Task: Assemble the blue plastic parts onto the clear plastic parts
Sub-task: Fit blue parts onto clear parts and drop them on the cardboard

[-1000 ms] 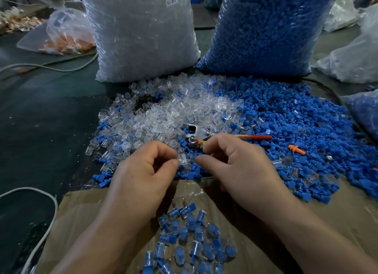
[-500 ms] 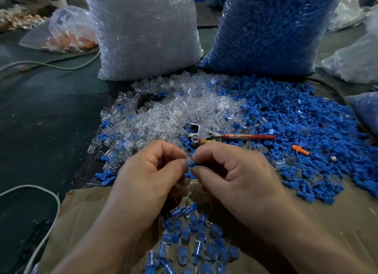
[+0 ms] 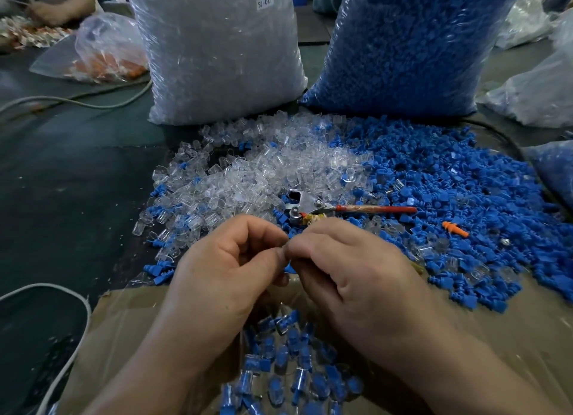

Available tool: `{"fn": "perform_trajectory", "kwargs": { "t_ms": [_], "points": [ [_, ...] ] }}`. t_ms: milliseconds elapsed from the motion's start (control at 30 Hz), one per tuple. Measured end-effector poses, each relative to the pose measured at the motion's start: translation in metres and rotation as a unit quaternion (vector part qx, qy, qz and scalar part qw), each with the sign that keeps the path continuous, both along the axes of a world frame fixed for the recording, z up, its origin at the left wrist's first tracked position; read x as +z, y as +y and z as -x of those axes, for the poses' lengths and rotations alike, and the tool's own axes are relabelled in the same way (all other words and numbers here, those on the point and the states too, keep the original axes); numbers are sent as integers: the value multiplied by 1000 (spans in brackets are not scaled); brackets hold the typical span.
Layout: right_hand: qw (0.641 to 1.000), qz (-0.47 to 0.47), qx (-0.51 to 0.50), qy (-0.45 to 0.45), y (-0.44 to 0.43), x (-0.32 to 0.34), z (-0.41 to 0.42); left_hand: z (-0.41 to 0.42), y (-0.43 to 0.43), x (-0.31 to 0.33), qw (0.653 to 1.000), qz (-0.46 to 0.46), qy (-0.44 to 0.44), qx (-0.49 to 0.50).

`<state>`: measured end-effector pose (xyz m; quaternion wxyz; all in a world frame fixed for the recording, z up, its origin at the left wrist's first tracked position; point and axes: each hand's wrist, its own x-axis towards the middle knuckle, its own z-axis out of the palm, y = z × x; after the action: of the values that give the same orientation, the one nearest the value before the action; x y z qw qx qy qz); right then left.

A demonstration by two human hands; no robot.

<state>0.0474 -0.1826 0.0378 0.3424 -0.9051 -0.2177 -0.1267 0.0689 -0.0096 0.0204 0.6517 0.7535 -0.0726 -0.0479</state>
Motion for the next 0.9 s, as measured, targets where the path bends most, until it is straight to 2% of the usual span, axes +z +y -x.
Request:
{"fn": "perform_trajectory", "kwargs": {
  "t_ms": [100, 167, 233, 333, 433, 600, 700, 900],
  "points": [
    [998, -46, -42, 32, -1, 0, 0, -1, 0, -1, 999, 39, 8, -9],
    [997, -41, -55, 40, -1, 0, 1, 0, -1, -2, 998, 53, 9, -12],
    [999, -9, -43, 29, 0, 1, 3, 1, -1, -3, 999, 52, 17, -3],
    [999, 33, -25, 30, 3, 4, 6, 0, -1, -5, 1000, -7, 2, 23],
    [986, 149, -69, 1, 0, 3, 1, -1, -1, -6, 998, -23, 7, 56],
    [927, 296, -197, 122, -34, -4, -21, -2, -1, -2, 997, -2, 43, 56],
    [916, 325, -203, 121, -39, -7, -25, -2, -1, 0, 997, -9, 50, 54],
    [927, 309, -189, 101, -41, -6, -31, -4, 2, -5, 997, 25, 61, 50]
  ]
}}
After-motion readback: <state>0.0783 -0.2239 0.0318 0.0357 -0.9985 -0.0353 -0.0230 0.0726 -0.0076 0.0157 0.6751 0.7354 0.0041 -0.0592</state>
